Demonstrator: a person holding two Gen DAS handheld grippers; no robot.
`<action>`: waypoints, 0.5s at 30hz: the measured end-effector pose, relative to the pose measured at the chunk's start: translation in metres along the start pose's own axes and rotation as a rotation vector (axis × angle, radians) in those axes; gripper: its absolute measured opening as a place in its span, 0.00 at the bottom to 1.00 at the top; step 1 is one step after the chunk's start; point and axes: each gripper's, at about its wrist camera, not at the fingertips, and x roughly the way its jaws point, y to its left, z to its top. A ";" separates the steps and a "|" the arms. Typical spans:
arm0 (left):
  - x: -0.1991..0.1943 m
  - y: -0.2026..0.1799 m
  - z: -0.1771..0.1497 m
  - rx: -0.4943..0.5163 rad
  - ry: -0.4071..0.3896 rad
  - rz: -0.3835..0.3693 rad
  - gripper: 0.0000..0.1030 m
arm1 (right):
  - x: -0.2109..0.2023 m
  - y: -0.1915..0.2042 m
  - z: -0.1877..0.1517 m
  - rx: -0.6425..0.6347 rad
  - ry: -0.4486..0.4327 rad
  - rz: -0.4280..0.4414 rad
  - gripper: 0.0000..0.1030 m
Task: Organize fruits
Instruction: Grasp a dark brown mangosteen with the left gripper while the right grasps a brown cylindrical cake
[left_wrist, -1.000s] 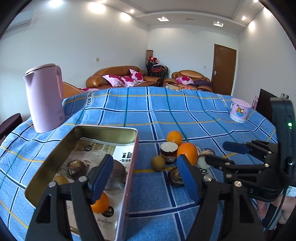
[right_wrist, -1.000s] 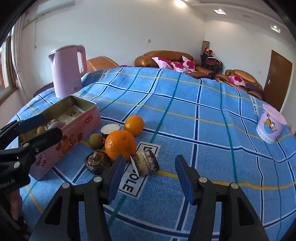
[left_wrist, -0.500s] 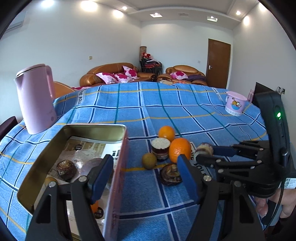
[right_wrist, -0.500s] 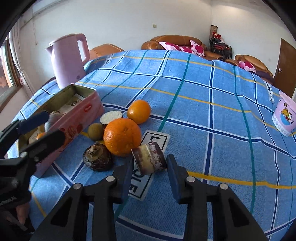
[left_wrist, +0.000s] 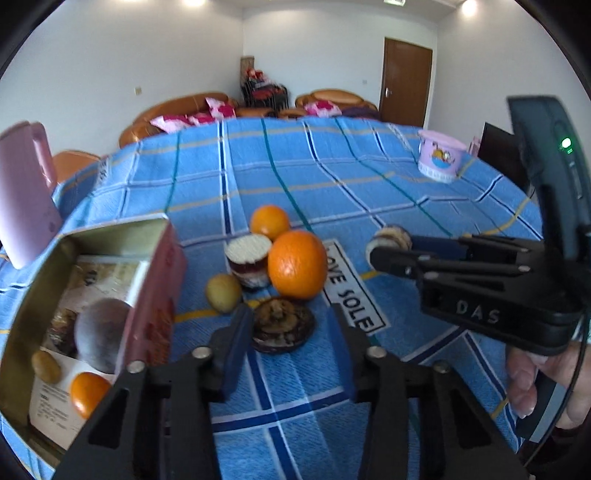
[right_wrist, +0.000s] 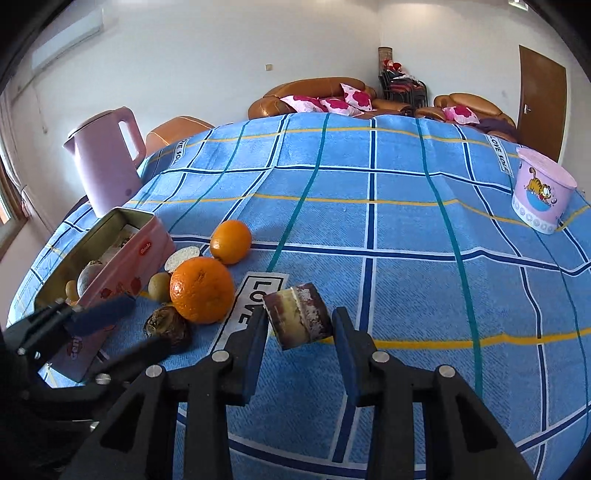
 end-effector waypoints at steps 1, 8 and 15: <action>0.000 0.000 0.000 -0.001 0.003 0.004 0.39 | 0.001 0.000 0.000 0.003 0.004 0.004 0.37; 0.005 0.003 0.004 -0.029 0.036 0.033 0.44 | 0.006 0.001 0.000 -0.009 0.028 0.008 0.37; 0.013 0.002 0.005 -0.024 0.078 0.041 0.46 | 0.006 0.000 0.000 -0.012 0.035 0.009 0.37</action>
